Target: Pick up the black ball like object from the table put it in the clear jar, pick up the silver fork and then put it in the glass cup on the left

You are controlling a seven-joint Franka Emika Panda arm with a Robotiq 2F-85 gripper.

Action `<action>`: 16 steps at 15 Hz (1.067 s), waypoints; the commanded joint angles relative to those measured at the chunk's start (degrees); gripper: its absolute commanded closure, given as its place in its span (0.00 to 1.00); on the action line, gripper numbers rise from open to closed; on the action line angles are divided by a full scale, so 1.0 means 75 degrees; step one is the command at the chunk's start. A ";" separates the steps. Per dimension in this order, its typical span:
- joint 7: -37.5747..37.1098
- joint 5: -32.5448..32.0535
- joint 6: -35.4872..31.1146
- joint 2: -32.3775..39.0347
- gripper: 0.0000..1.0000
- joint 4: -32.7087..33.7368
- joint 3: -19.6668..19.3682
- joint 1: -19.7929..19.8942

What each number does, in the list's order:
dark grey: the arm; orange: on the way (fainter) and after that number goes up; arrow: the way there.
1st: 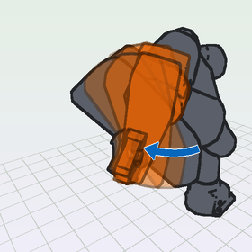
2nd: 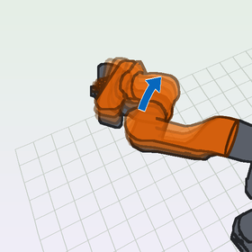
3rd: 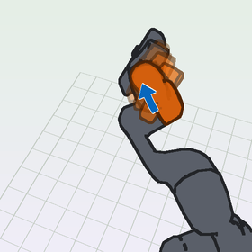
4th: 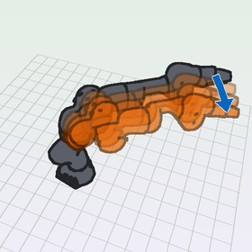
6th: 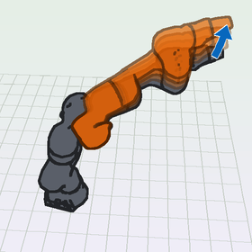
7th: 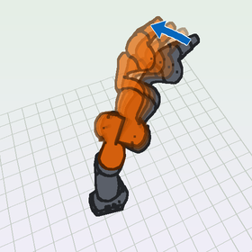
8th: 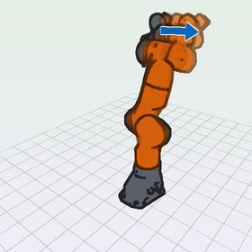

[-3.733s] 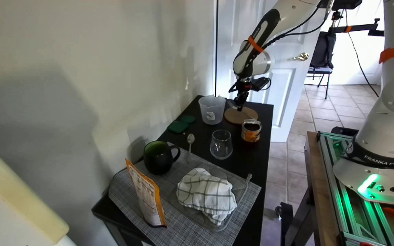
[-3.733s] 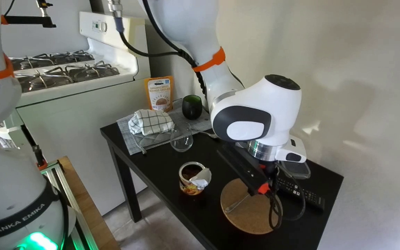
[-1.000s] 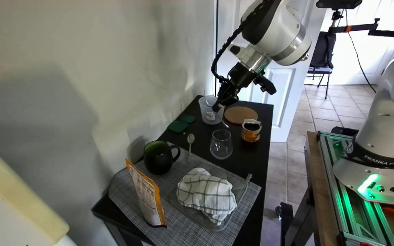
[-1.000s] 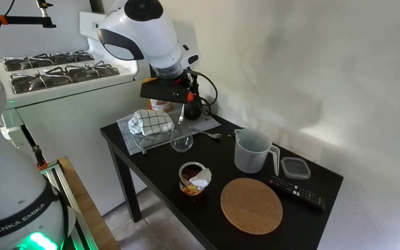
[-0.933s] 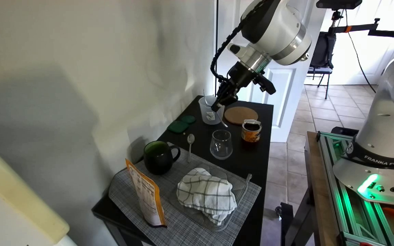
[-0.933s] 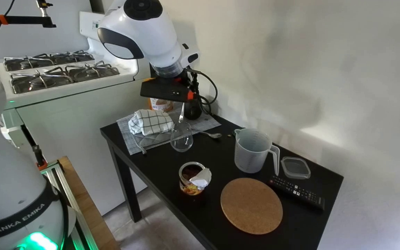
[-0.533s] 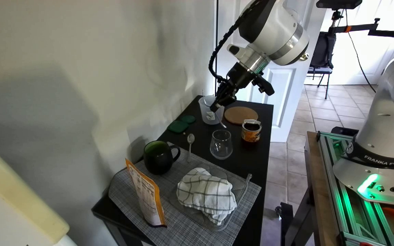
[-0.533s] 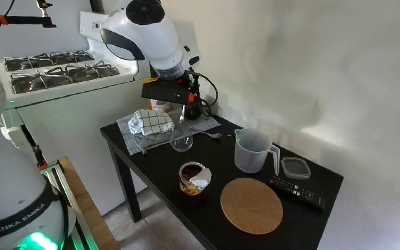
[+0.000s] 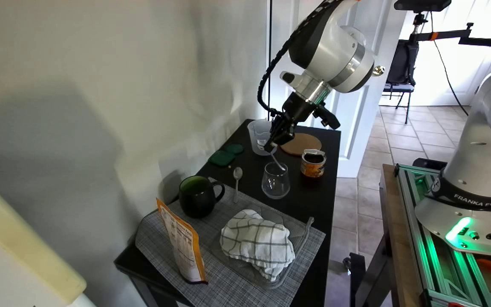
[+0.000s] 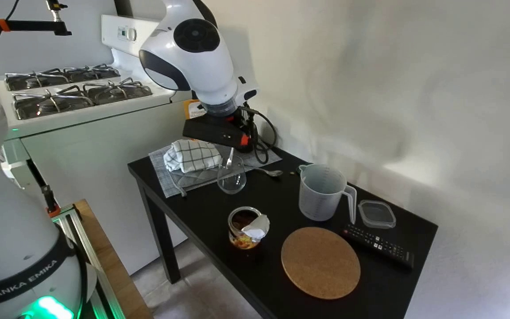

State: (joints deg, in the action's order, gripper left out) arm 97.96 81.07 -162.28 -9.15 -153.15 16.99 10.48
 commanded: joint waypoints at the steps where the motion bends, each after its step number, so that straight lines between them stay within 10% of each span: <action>1: 0.0401 0.0352 -0.0324 0.0486 0.98 0.0150 0.0076 -0.0068; 16: 0.0704 0.0538 -0.0696 0.1534 0.98 0.0385 0.0052 -0.0028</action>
State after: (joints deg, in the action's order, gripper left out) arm 100.88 82.13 -165.32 -0.05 -151.75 17.20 10.46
